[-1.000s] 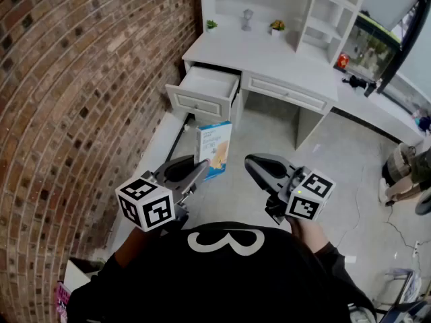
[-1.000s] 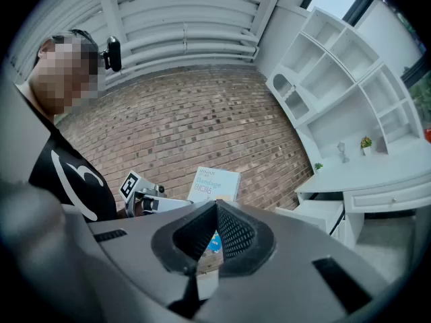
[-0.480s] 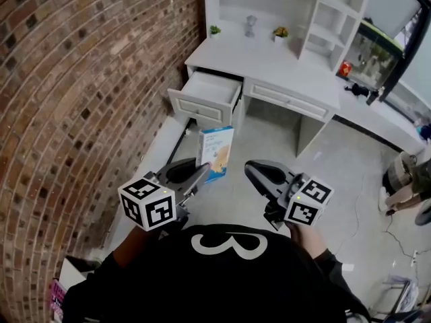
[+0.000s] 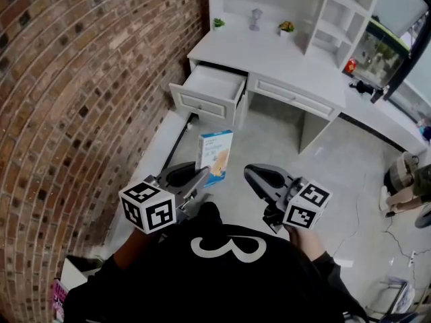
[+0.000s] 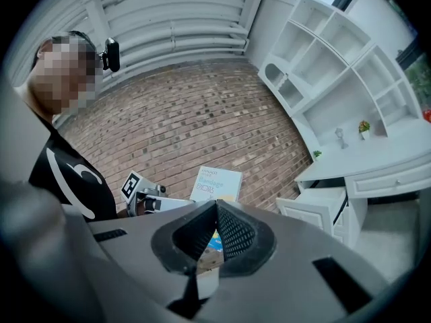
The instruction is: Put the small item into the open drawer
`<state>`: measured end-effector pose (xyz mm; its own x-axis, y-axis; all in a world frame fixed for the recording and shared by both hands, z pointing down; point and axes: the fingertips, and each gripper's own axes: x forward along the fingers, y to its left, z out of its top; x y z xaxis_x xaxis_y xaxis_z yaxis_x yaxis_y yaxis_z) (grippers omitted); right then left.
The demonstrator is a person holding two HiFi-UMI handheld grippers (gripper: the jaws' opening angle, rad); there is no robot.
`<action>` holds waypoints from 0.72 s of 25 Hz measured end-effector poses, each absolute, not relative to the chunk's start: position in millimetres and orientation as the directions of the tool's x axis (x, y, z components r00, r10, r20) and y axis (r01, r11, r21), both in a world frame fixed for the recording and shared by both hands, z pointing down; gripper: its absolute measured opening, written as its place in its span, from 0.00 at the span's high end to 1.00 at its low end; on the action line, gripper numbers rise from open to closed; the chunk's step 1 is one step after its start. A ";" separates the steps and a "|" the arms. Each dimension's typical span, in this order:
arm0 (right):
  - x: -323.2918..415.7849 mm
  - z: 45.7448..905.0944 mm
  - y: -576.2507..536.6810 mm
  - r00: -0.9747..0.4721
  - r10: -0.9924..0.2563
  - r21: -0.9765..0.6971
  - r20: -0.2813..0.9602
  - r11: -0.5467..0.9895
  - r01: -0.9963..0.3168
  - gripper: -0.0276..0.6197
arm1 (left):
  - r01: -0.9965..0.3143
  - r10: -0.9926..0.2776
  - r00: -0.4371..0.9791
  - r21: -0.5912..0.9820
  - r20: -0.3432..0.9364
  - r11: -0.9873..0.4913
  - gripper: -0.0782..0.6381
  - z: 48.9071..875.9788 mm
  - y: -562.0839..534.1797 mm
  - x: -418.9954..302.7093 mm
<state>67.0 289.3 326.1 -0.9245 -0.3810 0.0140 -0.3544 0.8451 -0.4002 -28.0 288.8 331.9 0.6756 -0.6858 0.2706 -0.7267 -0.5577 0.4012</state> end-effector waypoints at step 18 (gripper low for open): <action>41.6 361.3 99.3 -0.876 -0.472 -0.505 0.102 0.734 -0.454 0.94 | -0.665 -0.602 0.737 0.488 0.306 -0.565 0.76 367.0 94.5 -58.8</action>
